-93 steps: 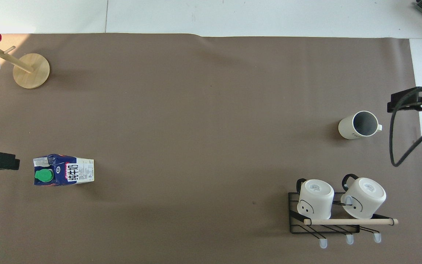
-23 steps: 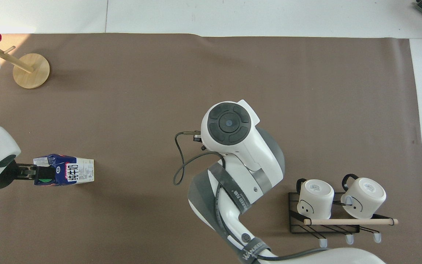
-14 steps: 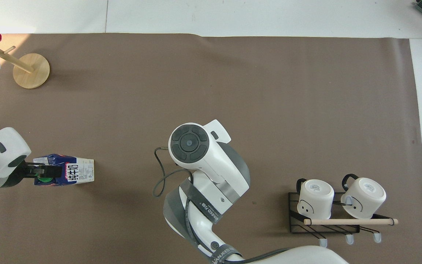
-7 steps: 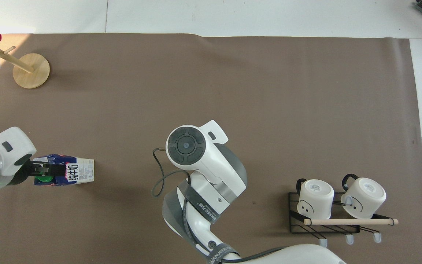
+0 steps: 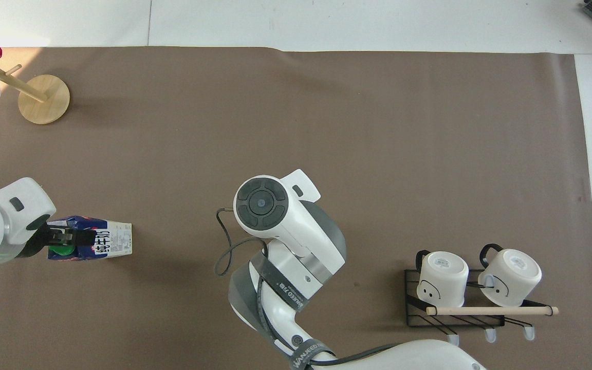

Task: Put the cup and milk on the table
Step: 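Lift the white mug with the right gripper and carry it toward the table center, then set the mug down and withdraw the right gripper while the left gripper lifts the carton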

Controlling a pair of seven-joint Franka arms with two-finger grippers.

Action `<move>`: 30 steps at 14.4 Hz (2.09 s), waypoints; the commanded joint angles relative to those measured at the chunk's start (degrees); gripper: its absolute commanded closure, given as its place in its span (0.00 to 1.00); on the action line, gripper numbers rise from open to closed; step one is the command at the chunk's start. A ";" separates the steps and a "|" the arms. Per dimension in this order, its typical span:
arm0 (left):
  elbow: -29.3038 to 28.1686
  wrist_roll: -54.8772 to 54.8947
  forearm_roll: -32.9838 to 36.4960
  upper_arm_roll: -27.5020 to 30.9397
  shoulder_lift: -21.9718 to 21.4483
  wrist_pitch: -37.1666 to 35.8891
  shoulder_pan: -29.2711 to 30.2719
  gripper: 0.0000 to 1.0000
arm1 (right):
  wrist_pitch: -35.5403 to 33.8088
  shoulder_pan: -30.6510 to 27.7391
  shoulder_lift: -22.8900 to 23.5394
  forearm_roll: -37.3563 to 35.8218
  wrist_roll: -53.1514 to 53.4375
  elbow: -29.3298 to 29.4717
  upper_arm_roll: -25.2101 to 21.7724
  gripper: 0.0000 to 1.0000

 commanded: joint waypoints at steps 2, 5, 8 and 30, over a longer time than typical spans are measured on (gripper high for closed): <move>-1.27 0.23 0.72 0.49 -0.74 0.71 -0.82 0.21 | 0.31 -0.35 -0.51 -0.57 0.02 0.28 0.16 0.11; -1.27 0.23 0.72 0.49 -0.74 0.62 -0.82 0.33 | 0.40 -0.87 -3.93 -0.39 0.54 0.19 -0.45 0.02; -1.19 0.23 0.72 0.49 -0.74 0.53 -0.82 0.40 | -0.82 -5.96 -10.25 -0.39 0.54 -0.95 -0.45 0.00; 18.41 -30.52 -1.38 -0.04 7.52 -7.29 -21.11 0.48 | -15.76 -30.23 -27.23 -0.56 -24.49 -2.98 -0.63 0.00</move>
